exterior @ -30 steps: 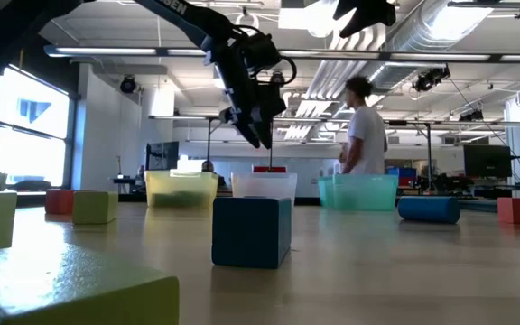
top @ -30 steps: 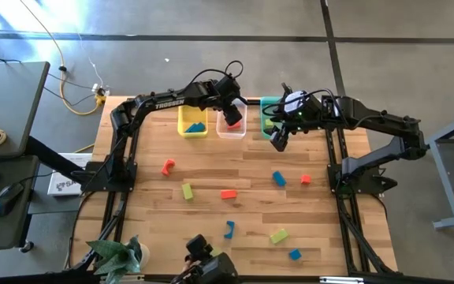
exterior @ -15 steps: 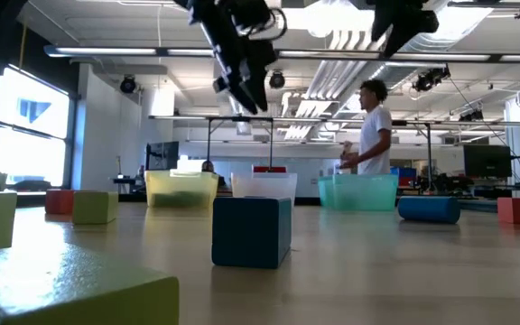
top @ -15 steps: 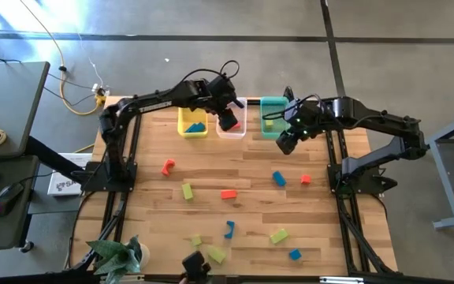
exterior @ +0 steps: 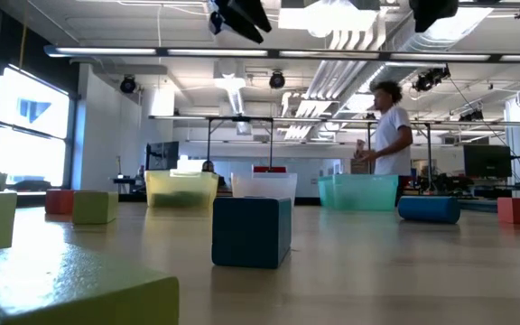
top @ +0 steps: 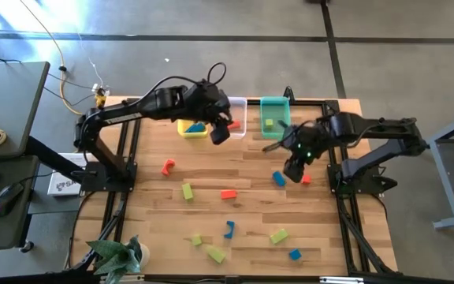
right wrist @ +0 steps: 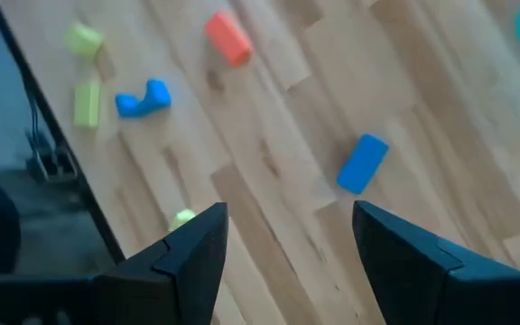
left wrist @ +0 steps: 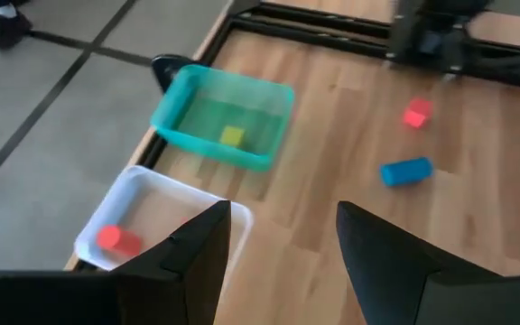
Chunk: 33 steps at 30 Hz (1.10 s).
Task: Sort & place blocks by color
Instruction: Put the green block into the blue bin
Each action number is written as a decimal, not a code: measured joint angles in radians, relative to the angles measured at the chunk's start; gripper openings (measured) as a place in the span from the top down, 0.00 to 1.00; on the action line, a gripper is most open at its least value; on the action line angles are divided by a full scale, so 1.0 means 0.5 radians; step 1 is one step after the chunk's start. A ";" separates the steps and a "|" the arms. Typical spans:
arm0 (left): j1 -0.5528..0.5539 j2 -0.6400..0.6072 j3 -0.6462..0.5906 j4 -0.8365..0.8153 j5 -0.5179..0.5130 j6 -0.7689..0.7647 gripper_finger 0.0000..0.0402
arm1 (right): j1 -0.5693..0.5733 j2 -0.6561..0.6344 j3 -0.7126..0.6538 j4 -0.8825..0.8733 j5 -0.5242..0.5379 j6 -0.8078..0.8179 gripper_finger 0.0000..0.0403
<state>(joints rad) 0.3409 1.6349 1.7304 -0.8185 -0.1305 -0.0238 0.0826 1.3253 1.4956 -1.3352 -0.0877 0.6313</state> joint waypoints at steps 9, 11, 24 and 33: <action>-0.174 0.001 0.000 -0.117 0.001 0.001 0.53 | 0.456 0.243 0.000 0.049 0.047 -0.174 0.44; -0.201 0.007 0.000 -0.138 0.001 0.001 0.53 | 0.531 0.313 0.000 0.063 0.065 -0.181 0.44; -0.255 0.005 0.000 -0.118 0.006 -0.032 0.53 | 0.864 0.755 0.000 0.341 0.041 -0.542 0.44; -0.306 0.005 0.000 -0.118 0.090 -0.111 0.53 | 1.044 0.951 -0.001 0.331 0.073 -0.826 0.44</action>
<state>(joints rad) 0.1879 1.6375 1.7302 -0.8775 -0.0857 -0.0793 0.6048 1.8010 1.4952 -1.1699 -0.0515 0.2181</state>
